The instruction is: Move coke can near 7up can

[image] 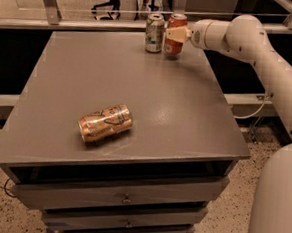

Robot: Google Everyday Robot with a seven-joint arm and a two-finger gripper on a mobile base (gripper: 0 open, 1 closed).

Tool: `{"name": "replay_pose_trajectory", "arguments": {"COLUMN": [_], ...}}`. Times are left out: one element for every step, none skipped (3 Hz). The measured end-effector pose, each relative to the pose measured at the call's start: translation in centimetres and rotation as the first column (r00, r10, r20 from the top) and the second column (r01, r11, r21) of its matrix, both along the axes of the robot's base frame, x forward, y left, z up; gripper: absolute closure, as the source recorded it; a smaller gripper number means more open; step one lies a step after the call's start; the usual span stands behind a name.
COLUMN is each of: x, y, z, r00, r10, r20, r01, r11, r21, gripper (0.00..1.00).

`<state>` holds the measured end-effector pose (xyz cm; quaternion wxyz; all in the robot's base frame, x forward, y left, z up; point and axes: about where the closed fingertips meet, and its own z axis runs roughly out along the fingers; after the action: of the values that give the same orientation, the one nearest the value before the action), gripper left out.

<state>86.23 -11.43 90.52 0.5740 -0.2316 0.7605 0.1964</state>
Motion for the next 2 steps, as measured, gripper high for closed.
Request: {"name": "replay_pose_trajectory", "arguments": {"x": [0.24, 0.41], "y": [0.77, 1.43], "z": [-0.61, -1.07], "r00": [0.9996, 0.9987], "r10": [0.030, 0.051], "r20": [-0.001, 0.000], "r01": [-0.030, -0.051], "r11": [1.000, 0.999], "r21": [0.006, 0.012], "gripper": [0.37, 0.13]}}
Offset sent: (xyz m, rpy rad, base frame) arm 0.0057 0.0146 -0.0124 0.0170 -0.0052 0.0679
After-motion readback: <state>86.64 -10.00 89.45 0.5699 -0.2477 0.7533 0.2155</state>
